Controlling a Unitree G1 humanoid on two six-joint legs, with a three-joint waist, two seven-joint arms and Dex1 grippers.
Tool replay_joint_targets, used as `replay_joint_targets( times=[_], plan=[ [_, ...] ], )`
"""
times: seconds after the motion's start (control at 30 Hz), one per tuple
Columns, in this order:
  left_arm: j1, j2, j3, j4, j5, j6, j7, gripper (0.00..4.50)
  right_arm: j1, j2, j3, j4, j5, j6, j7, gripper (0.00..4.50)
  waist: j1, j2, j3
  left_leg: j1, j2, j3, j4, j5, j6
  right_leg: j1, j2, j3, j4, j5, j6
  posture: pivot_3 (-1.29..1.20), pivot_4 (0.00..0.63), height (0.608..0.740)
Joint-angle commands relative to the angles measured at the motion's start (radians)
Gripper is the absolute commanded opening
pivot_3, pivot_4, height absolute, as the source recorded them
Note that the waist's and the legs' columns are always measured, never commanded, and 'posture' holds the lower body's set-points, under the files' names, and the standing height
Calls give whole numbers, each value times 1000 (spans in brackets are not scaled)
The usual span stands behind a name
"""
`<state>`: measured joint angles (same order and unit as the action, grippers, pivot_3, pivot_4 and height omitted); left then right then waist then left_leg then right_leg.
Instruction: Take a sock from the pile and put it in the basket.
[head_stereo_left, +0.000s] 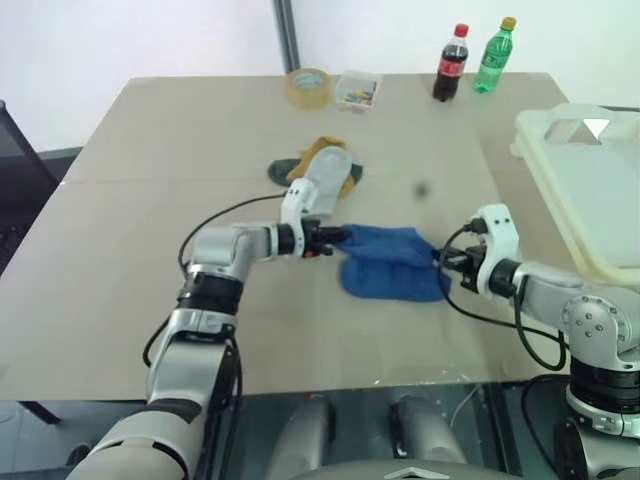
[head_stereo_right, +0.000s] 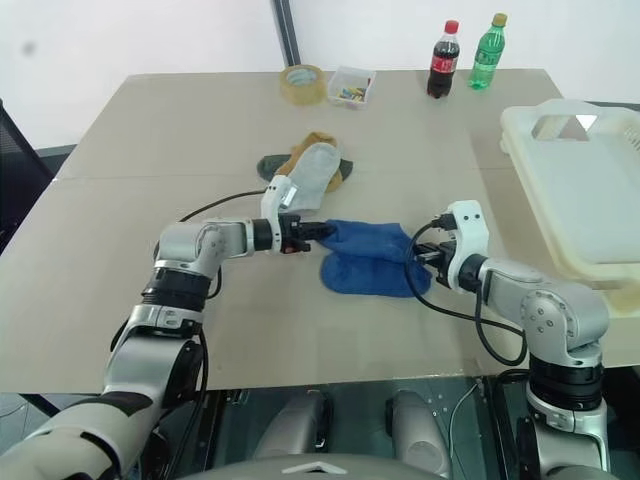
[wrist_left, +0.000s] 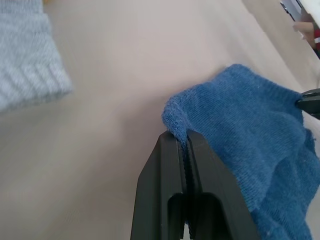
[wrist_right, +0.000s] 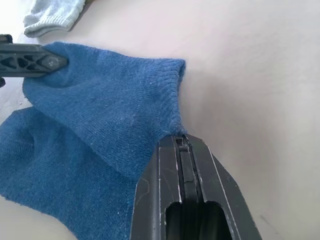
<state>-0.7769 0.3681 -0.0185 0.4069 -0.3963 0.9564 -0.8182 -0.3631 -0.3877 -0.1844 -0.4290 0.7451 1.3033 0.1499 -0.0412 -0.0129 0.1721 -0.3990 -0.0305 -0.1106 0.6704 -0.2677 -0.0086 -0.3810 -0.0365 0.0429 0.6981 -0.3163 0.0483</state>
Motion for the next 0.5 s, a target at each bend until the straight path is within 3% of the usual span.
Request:
replay_joint_targets(
  times=[0.03,0.23,0.5],
  plan=[
    [2,11,34,-86,-47,20,-16,30,-12,-12,-16,-48,13,-17,26,0,0,0,0,0,0,0,0,0,0,0,0,0,0,0,0,0,150,740],
    [81,26,120,-291,-211,100,-75,30,8,-62,-67,-135,83,-3,93,0,0,0,0,0,0,0,0,0,0,0,-1,0,-1,0,0,0,150,740],
    [231,41,249,-494,-357,290,62,30,102,-162,-178,-263,204,79,108,0,1,0,0,1,1,0,-1,-2,3,0,-3,0,0,0,0,0,150,740]
  ],
)
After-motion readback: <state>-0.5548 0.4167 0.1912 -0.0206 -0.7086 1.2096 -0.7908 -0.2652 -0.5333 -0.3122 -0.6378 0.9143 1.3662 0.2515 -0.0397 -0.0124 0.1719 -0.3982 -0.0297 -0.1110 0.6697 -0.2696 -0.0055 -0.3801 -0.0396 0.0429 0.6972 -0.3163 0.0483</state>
